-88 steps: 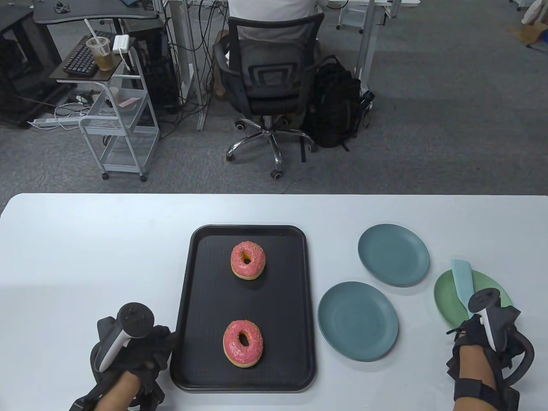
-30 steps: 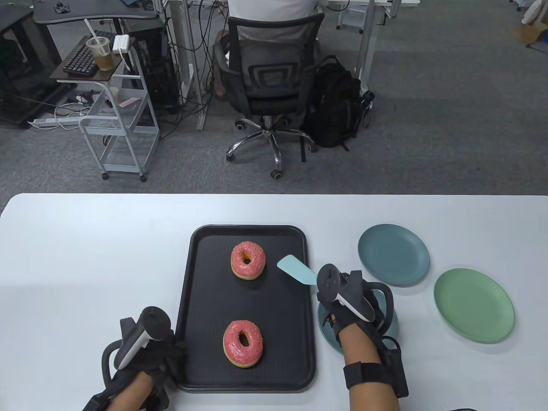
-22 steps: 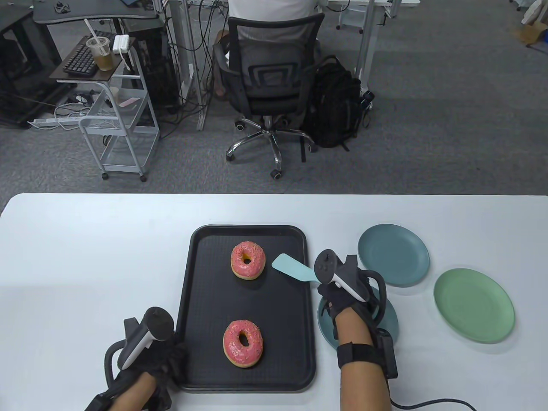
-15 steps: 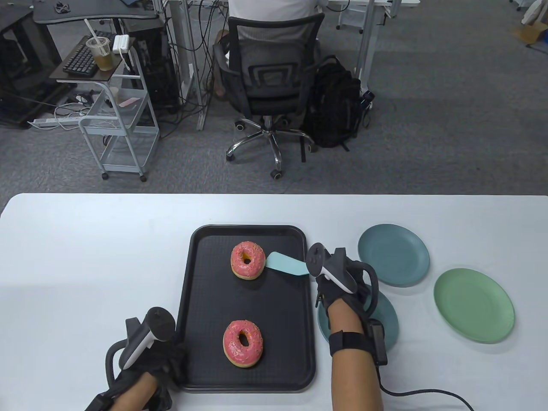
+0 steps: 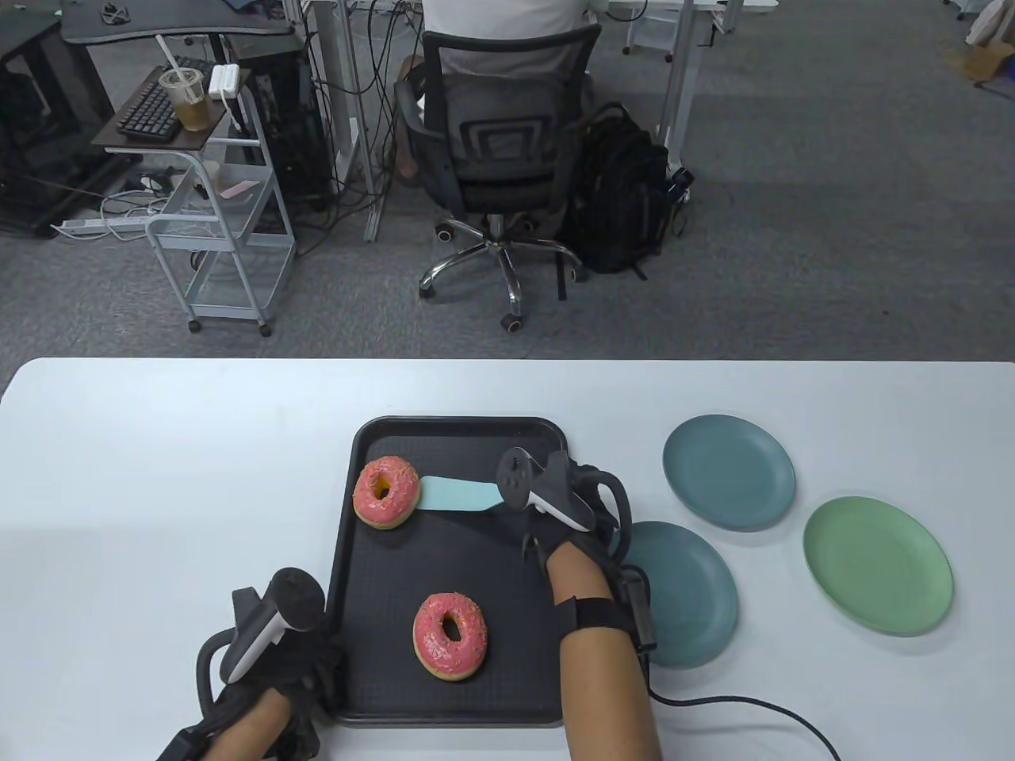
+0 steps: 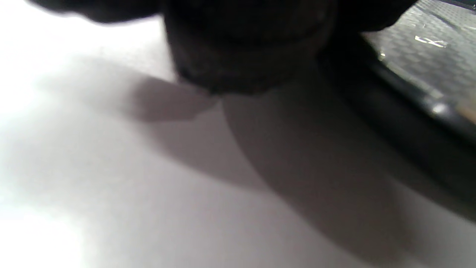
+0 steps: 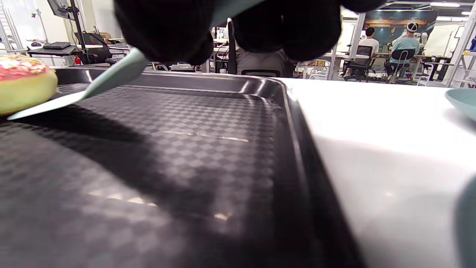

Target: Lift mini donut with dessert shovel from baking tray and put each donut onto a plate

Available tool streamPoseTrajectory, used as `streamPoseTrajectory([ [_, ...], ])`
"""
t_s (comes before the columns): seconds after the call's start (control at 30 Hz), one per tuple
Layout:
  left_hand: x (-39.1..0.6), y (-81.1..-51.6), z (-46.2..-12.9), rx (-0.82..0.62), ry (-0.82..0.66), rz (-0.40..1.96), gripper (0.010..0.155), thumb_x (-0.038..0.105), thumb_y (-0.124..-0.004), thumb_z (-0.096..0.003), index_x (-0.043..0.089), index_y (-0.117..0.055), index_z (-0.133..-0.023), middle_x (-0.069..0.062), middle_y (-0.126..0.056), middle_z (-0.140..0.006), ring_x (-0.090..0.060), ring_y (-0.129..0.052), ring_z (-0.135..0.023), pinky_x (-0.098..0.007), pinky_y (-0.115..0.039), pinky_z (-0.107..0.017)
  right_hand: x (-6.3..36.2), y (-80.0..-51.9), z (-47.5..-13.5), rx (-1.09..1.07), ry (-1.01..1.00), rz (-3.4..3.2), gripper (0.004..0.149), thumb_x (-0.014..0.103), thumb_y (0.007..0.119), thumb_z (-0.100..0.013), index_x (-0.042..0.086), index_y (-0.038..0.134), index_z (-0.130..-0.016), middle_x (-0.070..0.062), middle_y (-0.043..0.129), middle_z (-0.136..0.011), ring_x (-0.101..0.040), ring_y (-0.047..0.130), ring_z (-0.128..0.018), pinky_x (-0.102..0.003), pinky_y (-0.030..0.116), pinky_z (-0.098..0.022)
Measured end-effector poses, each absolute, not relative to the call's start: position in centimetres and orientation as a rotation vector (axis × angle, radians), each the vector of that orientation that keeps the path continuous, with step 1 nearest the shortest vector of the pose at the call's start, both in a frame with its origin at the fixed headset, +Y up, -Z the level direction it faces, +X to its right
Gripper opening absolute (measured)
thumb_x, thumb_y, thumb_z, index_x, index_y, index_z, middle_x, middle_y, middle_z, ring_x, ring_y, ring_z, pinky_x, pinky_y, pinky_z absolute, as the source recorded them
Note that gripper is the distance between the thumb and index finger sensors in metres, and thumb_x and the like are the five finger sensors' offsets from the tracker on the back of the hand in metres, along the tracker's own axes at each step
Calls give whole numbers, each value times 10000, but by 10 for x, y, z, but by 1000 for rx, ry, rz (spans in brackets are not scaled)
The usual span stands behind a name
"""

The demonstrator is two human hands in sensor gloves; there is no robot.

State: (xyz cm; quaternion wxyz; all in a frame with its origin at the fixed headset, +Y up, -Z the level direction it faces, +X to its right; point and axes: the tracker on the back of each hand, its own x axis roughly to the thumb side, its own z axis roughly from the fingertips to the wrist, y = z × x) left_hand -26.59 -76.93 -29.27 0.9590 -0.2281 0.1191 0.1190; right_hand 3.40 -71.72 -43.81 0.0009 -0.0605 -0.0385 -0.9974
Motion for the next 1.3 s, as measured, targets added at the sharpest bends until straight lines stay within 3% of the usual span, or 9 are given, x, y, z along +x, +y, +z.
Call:
streamPoseTrajectory([
  [0.47, -265, -769, -293, -462, 239, 239, 552, 533, -755, -437, 193, -672, -863, 18, -911, -569, -90, -1055, -185, -269, -914, -120, -7, -735, -433, -301, -87, -3188, 534, 359, 800, -462, 262, 715, -980, -158, 775, -856, -384, 800, -661, -605, 608, -578],
  [0.67, -265, -770, -293, -467, 236, 234, 553, 540, -744, -438, 196, -661, -863, 21, -902, -569, -86, -1054, -191, -272, -913, -121, -6, -735, -428, -309, -48, -3221, 538, 359, 801, -458, 241, 716, -976, -161, 787, -838, -378, 817, -636, -602, 638, -550],
  [1.0, -265, -770, -293, -470, 233, 232, 552, 536, -736, -437, 195, -658, -863, 23, -899, -568, -84, -1052, -200, -270, -913, -129, 23, -706, -411, -179, 71, -3342, 557, 370, 797, -459, 195, 690, -978, -160, 817, -793, -352, 860, -564, -559, 780, -431],
  [1.3, -265, -770, -293, -471, 232, 234, 554, 541, -730, -439, 199, -651, -868, 27, -896, -573, -85, -1053, -204, -274, -914, -132, 97, -684, -384, 192, 152, -3341, 562, 384, 810, -462, 170, 697, -970, -159, 848, -747, -315, 891, -491, -472, 848, -311],
])
